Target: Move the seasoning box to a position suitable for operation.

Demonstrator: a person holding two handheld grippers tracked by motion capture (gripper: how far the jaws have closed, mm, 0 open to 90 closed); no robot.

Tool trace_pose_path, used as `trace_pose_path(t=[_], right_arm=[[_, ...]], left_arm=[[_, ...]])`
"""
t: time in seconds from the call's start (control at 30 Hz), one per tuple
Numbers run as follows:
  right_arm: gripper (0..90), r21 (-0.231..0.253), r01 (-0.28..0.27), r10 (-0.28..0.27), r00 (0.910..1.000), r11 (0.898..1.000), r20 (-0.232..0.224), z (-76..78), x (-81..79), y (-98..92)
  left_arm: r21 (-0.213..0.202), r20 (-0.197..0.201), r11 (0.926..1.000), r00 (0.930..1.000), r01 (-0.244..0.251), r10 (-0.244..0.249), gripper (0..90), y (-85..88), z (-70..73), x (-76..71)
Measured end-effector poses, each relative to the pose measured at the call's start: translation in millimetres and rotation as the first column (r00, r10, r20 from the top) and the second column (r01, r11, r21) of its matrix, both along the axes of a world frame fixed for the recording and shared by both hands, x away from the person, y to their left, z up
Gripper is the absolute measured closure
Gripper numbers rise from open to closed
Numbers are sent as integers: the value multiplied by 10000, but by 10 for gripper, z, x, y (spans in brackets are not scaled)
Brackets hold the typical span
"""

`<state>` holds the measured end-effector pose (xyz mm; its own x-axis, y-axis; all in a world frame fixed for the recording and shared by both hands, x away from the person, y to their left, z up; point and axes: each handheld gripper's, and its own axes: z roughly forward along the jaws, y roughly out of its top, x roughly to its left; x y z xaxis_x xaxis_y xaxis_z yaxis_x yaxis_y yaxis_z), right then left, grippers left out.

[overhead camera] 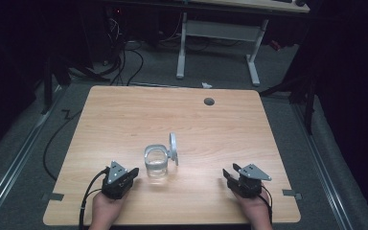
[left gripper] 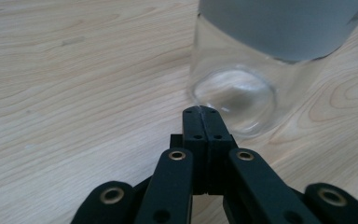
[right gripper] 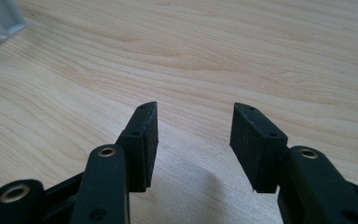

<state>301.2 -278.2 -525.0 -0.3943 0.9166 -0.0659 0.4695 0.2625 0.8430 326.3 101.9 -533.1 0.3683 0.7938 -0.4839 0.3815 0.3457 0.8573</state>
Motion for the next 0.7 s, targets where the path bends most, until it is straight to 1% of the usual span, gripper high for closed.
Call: trace_pose_path(t=[0.07, 0.17, 0.2, 0.33, 0.4, 0.5, 0.6, 0.63, 0.7], right_arm=[[515, -27, -29, 29, 10000, 10000, 63, 11, -10, 4], [515, 85, -35, 34, 10000, 10000, 76, 17, -13, -7], [516, 145, -1, 0, 10000, 9999, 17, 18, -13, -11], [529, 199, 40, -38, 10000, 9998, -85, 23, -12, -4], [549, 280, 136, -131, 9997, 9995, -200, 34, -12, -8], [552, 477, 152, -134, 9992, 9987, -377, 38, -3, -20], [547, 464, 133, -113, 9990, 9988, -426, 29, 3, -19], [546, 449, 106, -86, 9990, 9989, -431, 28, 4, -18], [546, 433, 94, -75, 9990, 9990, -444, 28, 5, -14]], left_arm=[[-19, -10, 10000, 10000, 52, -52, 900, -28, -3, 4], [22, 39, 9999, 9999, 124, -124, 900, -61, 12, 10], [-48, 86, 9999, 9998, 166, -166, 900, -92, 24, 12], [-26, 150, 9997, 9996, 249, -249, 900, -128, 29, 9], [-18, 187, 9996, 9995, 269, -268, 900, -152, 33, 0], [3, 191, 9991, 9990, 412, -412, 900, -175, 45, -30], [1, 233, 9981, 9978, 615, -615, 900, -221, 62, -75], [1, 233, 9981, 9978, 615, -615, 900, -221, 62, -75], [-23, 307, 9961, 9956, 885, -884, 900, -309, 75, -129]])
